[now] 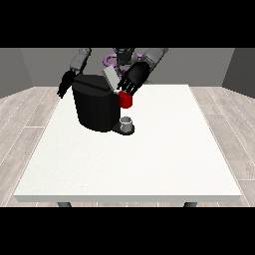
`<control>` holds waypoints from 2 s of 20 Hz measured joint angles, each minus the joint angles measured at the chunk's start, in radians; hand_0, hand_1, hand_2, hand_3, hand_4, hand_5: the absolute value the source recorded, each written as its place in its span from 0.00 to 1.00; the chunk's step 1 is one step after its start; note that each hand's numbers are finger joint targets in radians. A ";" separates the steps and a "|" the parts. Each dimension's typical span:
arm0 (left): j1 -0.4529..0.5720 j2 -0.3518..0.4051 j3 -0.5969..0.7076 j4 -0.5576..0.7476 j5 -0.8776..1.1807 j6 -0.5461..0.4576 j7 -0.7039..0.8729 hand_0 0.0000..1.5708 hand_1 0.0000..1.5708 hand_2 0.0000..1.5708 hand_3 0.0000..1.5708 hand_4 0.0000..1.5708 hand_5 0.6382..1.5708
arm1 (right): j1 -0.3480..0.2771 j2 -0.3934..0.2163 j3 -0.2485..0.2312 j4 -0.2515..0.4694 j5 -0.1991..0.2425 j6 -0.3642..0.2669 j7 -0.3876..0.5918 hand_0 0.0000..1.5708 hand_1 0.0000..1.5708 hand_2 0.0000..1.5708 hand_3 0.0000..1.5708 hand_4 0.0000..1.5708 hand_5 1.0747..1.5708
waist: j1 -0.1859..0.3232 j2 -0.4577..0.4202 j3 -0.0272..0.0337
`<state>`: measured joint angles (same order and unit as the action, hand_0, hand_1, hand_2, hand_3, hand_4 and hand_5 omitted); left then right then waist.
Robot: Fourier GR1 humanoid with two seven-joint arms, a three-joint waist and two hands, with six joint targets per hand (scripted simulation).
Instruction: Insert the coffee pod into the coffee machine and close the lid
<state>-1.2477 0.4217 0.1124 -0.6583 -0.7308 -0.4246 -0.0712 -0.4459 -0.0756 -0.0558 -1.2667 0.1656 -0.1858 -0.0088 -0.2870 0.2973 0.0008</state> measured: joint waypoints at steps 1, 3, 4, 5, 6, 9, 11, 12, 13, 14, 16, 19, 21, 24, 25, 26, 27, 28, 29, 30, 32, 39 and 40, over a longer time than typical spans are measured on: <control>-0.002 0.003 0.003 0.003 0.000 0.002 -0.002 0.77 0.77 0.80 0.76 0.26 1.00 | -0.002 0.000 0.001 -0.002 0.001 0.001 0.002 0.00 0.00 0.00 0.00 0.11 1.00 | -0.002 0.003 0.0002; -0.013 -0.001 0.001 -0.001 -0.004 0.007 0.006 0.78 0.78 0.80 0.76 0.26 1.00 | -0.009 -0.006 -0.009 0.012 -0.005 0.003 -0.008 0.00 0.00 0.00 0.00 0.00 1.00 | 0.001 0.008 0.0001; -0.020 0.004 0.005 0.001 -0.004 0.006 0.003 0.78 0.78 0.81 0.77 0.25 1.00 | -0.012 -0.003 -0.008 0.012 -0.003 -0.002 -0.007 0.00 0.00 0.00 0.00 0.00 1.00 | -0.003 0.012 0.0000; -0.021 0.012 0.008 0.006 -0.005 0.010 -0.006 0.78 0.78 0.80 0.77 0.24 1.00 | -0.013 0.000 -0.003 0.003 0.000 -0.003 -0.001 0.00 0.00 0.00 0.00 0.00 1.00 | -0.010 0.017 0.0000; -0.022 0.019 0.011 0.009 -0.006 0.013 -0.011 0.77 0.77 0.79 0.76 0.23 1.00 | -0.009 -0.002 -0.001 -0.001 0.000 0.000 -0.001 0.00 0.00 0.00 0.00 0.07 1.00 | -0.015 0.018 -0.0002; -0.019 0.009 0.011 0.014 -0.008 0.024 -0.010 0.77 0.77 0.79 0.76 0.23 1.00 | -0.008 -0.005 -0.006 0.002 -0.008 0.008 0.010 0.00 0.00 0.00 0.00 0.00 1.00 | -0.015 0.008 -0.0006; -0.029 0.016 0.011 0.012 -0.013 0.026 -0.014 0.77 0.77 0.78 0.75 0.23 1.00 | -0.012 -0.012 -0.013 0.006 -0.017 0.018 0.008 0.00 0.00 0.00 0.00 0.00 1.00 | -0.017 0.012 -0.0005; -0.026 0.012 0.009 0.011 -0.016 0.037 -0.022 0.76 0.76 0.77 0.75 0.23 1.00 | -0.016 -0.009 -0.011 0.004 -0.014 0.013 0.013 0.00 0.00 0.00 0.00 0.00 1.00 | -0.016 0.015 -0.0004; -0.029 0.010 0.007 0.009 -0.018 0.042 -0.023 0.75 0.75 0.76 0.74 0.22 1.00 | -0.019 -0.005 -0.010 0.008 -0.007 0.002 0.008 0.00 0.00 0.00 0.00 0.00 1.00 | -0.012 0.019 -0.0005; -0.032 0.005 0.007 0.007 -0.020 0.048 -0.020 0.79 0.79 0.80 0.76 0.18 1.00 | -0.020 -0.004 -0.010 0.013 -0.005 -0.002 0.003 0.00 0.00 0.00 0.00 0.09 1.00 | -0.010 0.018 -0.0005; -0.036 0.011 0.002 0.007 -0.031 0.059 -0.025 0.78 0.78 0.79 0.74 0.00 1.00 | -0.027 -0.008 -0.007 0.011 -0.001 0.001 0.008 0.00 0.00 0.00 0.00 0.00 1.00 | -0.011 0.019 -0.0006; -0.034 0.022 -0.017 0.006 -0.059 0.076 -0.035 0.77 0.77 0.78 0.70 0.00 1.00 | -0.032 -0.010 -0.014 0.013 -0.006 0.000 0.007 0.00 0.00 0.00 0.00 0.00 1.00 | -0.012 0.025 -0.0005; -0.017 0.029 -0.028 0.011 -0.075 0.089 -0.054 0.75 0.75 0.76 0.68 0.00 1.00 | -0.027 -0.008 -0.008 0.003 -0.001 -0.002 0.015 0.00 0.00 0.00 0.00 0.00 1.00 | -0.013 0.024 -0.0008; -0.010 0.044 -0.040 0.012 -0.094 0.108 -0.084 0.75 0.75 0.74 0.65 0.00 1.00 | -0.023 -0.009 -0.003 -0.011 0.001 0.001 0.014 0.00 0.00 0.00 0.00 0.00 1.00 | -0.022 0.030 -0.0004; -0.005 0.048 -0.042 0.011 -0.097 0.112 -0.097 0.72 0.72 0.73 0.64 0.00 1.00 | -0.018 -0.007 -0.006 -0.012 -0.003 -0.001 0.014 0.00 0.00 0.00 0.00 0.00 1.00 | -0.019 0.030 0.0000; -0.015 0.048 -0.044 0.012 -0.101 0.112 -0.092 0.70 0.70 0.72 0.63 0.00 1.00 | -0.030 -0.008 -0.007 -0.008 -0.002 -0.002 0.014 0.00 0.00 0.00 0.00 0.00 1.00 | -0.019 0.040 0.0001; -0.013 0.045 -0.044 0.014 -0.104 0.113 -0.087 0.71 0.71 0.72 0.65 0.00 1.00 | -0.028 -0.015 -0.015 -0.003 -0.009 0.006 0.009 0.00 0.00 0.00 0.00 0.00 1.00 | -0.020 0.039 0.0001; -0.015 0.053 -0.040 0.022 -0.104 0.112 -0.094 0.71 0.71 0.72 0.63 0.00 1.00 | -0.028 -0.013 -0.010 -0.010 -0.008 0.007 0.017 0.00 0.00 0.00 0.00 0.00 1.00 | -0.025 0.041 0.0002; -0.012 0.051 -0.040 0.026 -0.105 0.110 -0.096 0.71 0.71 0.72 0.62 0.00 1.00 | -0.026 -0.015 -0.012 -0.009 -0.010 0.009 0.023 0.00 0.00 0.00 0.00 0.00 1.00 | -0.023 0.035 0.0003; -0.017 0.051 -0.037 0.028 -0.105 0.115 -0.097 0.71 0.71 0.71 0.62 0.00 1.00 | -0.030 -0.010 -0.011 -0.010 -0.008 0.002 0.028 0.00 0.00 0.00 0.00 0.00 1.00 | -0.023 0.039 0.0002; -0.024 0.058 -0.026 0.027 -0.104 0.129 -0.104 0.73 0.73 0.73 0.61 0.00 1.00 | -0.037 -0.016 -0.014 -0.012 -0.010 0.006 0.023 0.00 0.00 0.00 0.00 0.00 1.00 | -0.029 0.054 0.0004; -0.044 0.078 -0.004 0.028 -0.101 0.154 -0.140 0.78 0.78 0.77 0.62 0.00 1.00 | -0.046 0.000 0.001 -0.021 0.003 -0.009 0.011 0.00 0.00 0.00 0.00 0.09 1.00 | -0.042 0.083 -0.0004; -0.048 0.076 -0.006 0.021 -0.103 0.157 -0.143 0.78 0.78 0.77 0.62 0.00 1.00 | -0.049 -0.005 -0.005 -0.012 0.003 -0.010 0.000 0.00 0.00 0.00 0.00 0.06 1.00 | -0.038 0.088 -0.0001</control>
<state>-1.2959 0.4981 0.1065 -0.6374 -0.8338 -0.2673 -0.2141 -0.4951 -0.0806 -0.0613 -1.2785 0.1684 -0.1959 -0.0091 -0.3249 0.3857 0.0008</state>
